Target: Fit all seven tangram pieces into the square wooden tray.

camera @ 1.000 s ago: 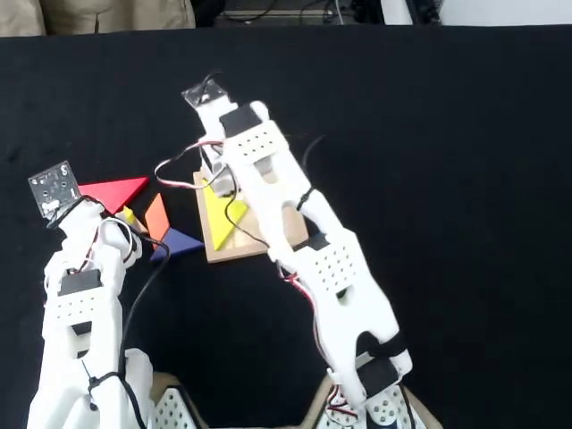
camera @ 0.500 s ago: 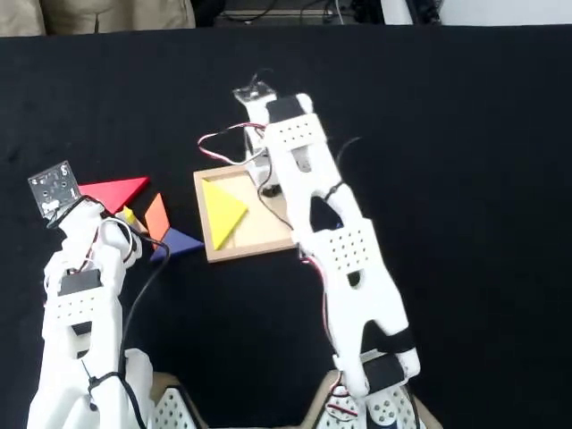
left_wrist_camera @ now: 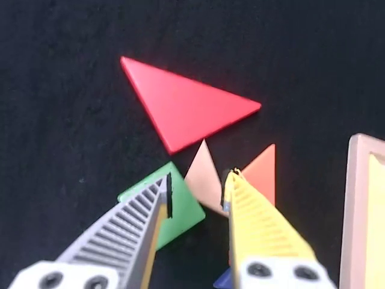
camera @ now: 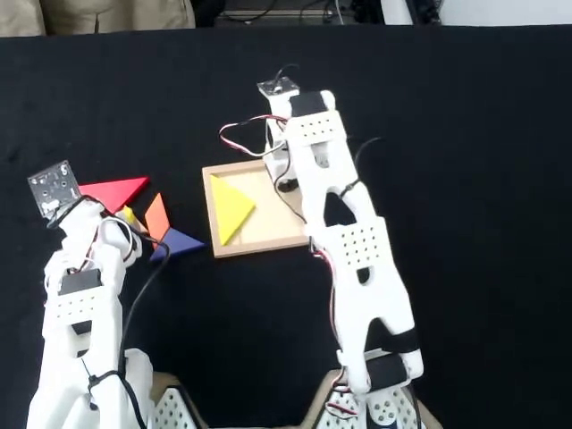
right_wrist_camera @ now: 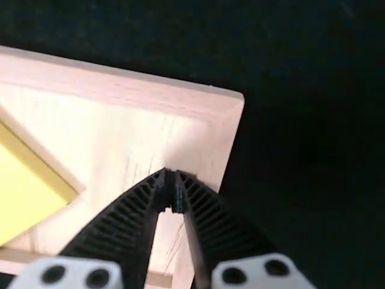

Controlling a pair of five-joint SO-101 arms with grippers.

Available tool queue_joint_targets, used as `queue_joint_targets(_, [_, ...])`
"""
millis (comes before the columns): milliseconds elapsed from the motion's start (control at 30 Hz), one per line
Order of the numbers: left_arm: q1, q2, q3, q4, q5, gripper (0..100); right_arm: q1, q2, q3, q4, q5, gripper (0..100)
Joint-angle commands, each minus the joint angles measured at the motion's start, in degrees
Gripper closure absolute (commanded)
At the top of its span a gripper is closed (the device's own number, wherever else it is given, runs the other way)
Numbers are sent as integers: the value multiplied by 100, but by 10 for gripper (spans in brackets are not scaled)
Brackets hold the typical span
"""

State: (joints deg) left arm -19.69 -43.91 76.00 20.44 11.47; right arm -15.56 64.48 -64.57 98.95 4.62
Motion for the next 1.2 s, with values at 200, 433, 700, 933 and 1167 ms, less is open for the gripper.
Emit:
queue_joint_targets(200, [84, 9, -66, -193, 26, 840, 0, -2193, 330, 229, -404, 986])
queue_joint_targets(433, [145, -44, -84, -185, -44, 842, 35, -4637, 2220, 211, -536, 987])
queue_joint_targets(700, [215, -53, -75, -132, -378, 879, 686, -6651, 5112, -826, -466, 987])
queue_joint_targets(933, [-330, -703, -1138, 1336, -2013, 877, 1169, -7600, 8066, -2822, -466, 985])
queue_joint_targets(1167, [-356, -1697, -2396, 2637, -4185, 898, 1495, -7952, 9824, -4756, -466, 984])
